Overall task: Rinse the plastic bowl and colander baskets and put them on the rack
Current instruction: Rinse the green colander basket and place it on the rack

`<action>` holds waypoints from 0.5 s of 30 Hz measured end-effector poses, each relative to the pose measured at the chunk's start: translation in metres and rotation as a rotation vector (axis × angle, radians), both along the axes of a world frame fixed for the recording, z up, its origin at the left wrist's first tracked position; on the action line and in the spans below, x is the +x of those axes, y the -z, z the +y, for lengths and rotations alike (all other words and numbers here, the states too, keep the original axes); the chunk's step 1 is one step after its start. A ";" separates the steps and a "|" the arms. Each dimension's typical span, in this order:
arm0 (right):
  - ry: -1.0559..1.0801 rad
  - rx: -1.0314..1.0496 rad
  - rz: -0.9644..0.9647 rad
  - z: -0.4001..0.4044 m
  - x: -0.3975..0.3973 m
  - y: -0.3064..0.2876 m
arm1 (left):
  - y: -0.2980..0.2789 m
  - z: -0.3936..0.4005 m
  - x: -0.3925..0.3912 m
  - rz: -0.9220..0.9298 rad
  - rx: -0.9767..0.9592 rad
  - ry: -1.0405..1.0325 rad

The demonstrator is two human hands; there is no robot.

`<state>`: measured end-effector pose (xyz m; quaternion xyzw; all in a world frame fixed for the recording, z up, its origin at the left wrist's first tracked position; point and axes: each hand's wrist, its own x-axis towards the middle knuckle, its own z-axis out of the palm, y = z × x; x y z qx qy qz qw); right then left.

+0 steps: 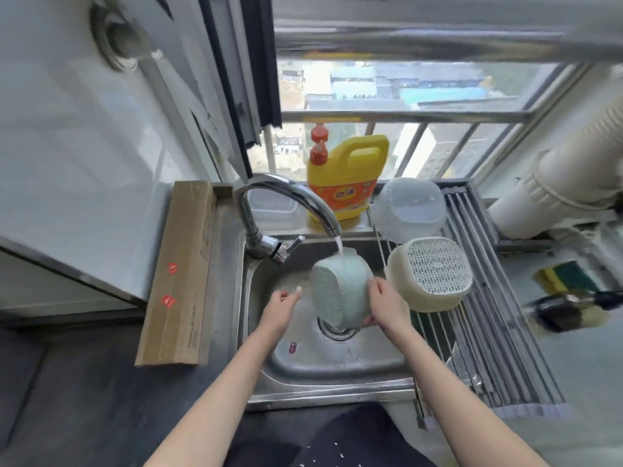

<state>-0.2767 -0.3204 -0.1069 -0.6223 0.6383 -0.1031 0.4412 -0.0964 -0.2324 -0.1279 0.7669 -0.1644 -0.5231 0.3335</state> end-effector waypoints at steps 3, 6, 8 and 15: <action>0.174 0.102 -0.180 -0.018 0.005 -0.024 | -0.023 -0.014 0.000 0.196 -0.073 -0.020; 0.270 0.251 -0.260 -0.030 0.010 -0.033 | -0.038 -0.023 0.003 0.352 -0.119 -0.051; 0.306 0.333 -0.253 -0.033 0.011 -0.031 | -0.035 -0.028 0.008 0.425 -0.142 -0.081; 0.261 0.426 -0.384 -0.021 0.028 -0.028 | -0.045 -0.041 -0.004 0.357 -0.187 -0.328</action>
